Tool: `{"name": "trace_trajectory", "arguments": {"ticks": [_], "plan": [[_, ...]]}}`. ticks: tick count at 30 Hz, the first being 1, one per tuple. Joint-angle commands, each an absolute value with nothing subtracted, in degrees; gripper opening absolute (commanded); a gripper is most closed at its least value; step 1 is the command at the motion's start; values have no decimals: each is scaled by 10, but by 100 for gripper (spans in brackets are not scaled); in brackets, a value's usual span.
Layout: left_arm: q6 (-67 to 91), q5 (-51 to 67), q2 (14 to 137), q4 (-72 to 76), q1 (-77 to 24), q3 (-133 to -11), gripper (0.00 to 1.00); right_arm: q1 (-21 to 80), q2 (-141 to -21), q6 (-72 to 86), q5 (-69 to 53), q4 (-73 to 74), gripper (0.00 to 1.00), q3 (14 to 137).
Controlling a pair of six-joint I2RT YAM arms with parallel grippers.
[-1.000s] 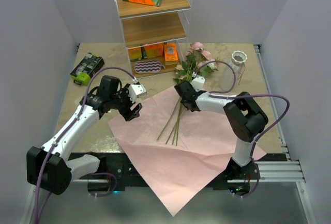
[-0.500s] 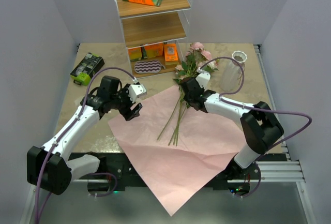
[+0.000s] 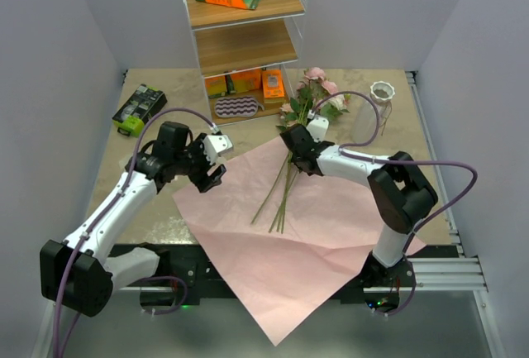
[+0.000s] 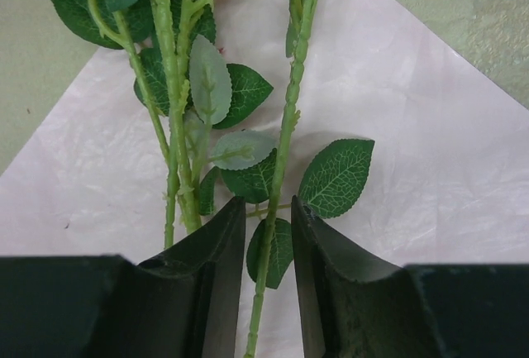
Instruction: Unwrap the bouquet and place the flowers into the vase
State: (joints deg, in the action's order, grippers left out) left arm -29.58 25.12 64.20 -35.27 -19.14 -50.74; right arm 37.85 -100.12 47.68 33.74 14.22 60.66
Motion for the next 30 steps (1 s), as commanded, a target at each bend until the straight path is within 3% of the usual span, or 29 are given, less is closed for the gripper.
{"name": "trace_trajectory", "arguments": {"ticks": [1,5,14,19,30], "plan": [[-307,243,628,-342,-188,-500,77,378,-1012,471,371,153,27,641],[-310,237,623,-339,-188,-491,77,377,-1013,473,379,153,17,638],[-312,235,620,-334,-188,-487,77,375,-1017,471,383,148,20,622],[-314,232,618,-335,-187,-488,77,370,-998,464,393,150,0,618],[-310,236,617,-334,-187,-494,77,370,-828,423,413,143,0,616]]}}
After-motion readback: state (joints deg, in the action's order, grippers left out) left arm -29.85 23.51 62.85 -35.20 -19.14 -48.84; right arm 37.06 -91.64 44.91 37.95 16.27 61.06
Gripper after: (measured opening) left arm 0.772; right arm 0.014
